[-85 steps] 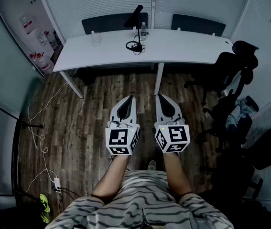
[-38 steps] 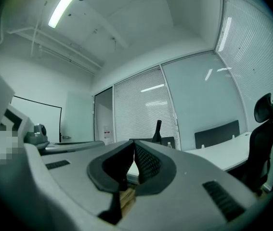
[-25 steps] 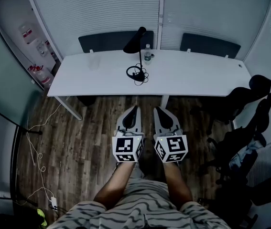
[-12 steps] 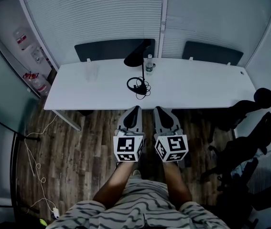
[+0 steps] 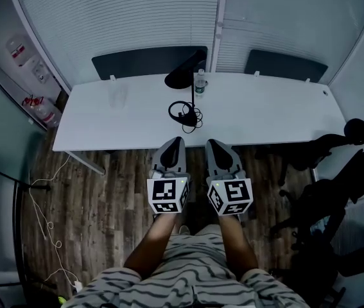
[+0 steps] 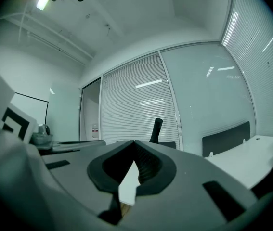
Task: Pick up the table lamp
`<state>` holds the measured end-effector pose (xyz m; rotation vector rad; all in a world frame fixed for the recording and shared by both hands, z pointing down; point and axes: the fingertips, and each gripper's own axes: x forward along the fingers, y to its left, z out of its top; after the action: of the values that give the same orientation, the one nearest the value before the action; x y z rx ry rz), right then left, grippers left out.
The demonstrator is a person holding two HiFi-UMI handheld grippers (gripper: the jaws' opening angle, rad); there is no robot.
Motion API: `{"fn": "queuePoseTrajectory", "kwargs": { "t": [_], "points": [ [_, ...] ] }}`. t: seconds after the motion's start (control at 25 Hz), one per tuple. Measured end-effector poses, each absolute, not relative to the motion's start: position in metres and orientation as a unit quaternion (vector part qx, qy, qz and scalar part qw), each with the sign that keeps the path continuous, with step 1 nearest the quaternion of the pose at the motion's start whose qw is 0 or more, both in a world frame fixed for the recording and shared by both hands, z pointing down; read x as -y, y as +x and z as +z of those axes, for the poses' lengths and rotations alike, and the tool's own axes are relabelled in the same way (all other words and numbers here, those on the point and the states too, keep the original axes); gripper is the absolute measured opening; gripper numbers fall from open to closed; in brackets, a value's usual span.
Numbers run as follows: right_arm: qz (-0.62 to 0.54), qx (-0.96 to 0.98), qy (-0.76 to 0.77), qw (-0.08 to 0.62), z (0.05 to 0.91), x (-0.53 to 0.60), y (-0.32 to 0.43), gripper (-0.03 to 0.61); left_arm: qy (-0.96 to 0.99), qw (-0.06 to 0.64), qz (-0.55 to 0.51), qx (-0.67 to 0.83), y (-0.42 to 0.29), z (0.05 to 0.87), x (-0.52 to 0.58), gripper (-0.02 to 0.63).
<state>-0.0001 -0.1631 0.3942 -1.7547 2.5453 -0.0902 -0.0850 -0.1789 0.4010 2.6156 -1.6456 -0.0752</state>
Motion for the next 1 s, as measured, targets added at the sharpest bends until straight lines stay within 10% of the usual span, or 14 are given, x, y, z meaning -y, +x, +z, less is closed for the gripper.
{"fn": "queuePoseTrajectory", "kwargs": {
  "t": [1.0],
  "points": [
    [-0.025, -0.839, -0.543, 0.032, 0.395, 0.313, 0.044, 0.012, 0.835, 0.017, -0.019, 0.550, -0.035, 0.404, 0.324, 0.006]
  ]
}}
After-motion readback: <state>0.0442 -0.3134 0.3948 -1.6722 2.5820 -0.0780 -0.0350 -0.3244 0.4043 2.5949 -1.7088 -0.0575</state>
